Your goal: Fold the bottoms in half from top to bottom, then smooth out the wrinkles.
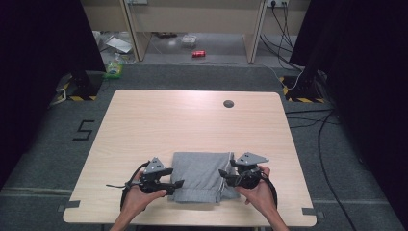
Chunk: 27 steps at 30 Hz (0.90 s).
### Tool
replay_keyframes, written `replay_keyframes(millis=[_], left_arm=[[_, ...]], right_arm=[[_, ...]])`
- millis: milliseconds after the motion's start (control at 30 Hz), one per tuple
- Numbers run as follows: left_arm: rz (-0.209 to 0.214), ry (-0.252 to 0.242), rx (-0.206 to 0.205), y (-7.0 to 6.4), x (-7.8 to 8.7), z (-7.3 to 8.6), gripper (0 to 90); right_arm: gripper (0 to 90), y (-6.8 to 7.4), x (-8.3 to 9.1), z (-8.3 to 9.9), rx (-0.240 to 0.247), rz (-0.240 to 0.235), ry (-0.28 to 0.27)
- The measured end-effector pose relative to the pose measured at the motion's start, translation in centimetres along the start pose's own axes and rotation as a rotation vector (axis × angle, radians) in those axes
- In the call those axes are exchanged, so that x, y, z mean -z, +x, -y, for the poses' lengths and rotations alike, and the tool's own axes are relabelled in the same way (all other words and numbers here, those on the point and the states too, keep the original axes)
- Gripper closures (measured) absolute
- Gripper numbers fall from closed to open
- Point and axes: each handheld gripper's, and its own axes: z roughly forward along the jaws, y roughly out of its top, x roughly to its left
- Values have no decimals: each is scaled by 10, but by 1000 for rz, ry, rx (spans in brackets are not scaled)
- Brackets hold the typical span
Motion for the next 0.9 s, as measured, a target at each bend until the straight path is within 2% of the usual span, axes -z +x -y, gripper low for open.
replay_keyframes(millis=[267, 500, 733, 900], left_arm=[[-29, 5, 20, 12, -8, -4, 301], [-64, 8, 12, 18, -14, -6, 296], [-60, 1, 12, 22, -20, -5, 275], [-54, 7, 9, 23, -26, -5, 255]], right_arm=[[384, -8, -10, 5, -19, 9, 20], [373, -13, -10, 9, -38, 20, 27], [362, -11, -13, 9, -25, 27, 34], [361, -15, -14, 10, -23, 40, 38]])
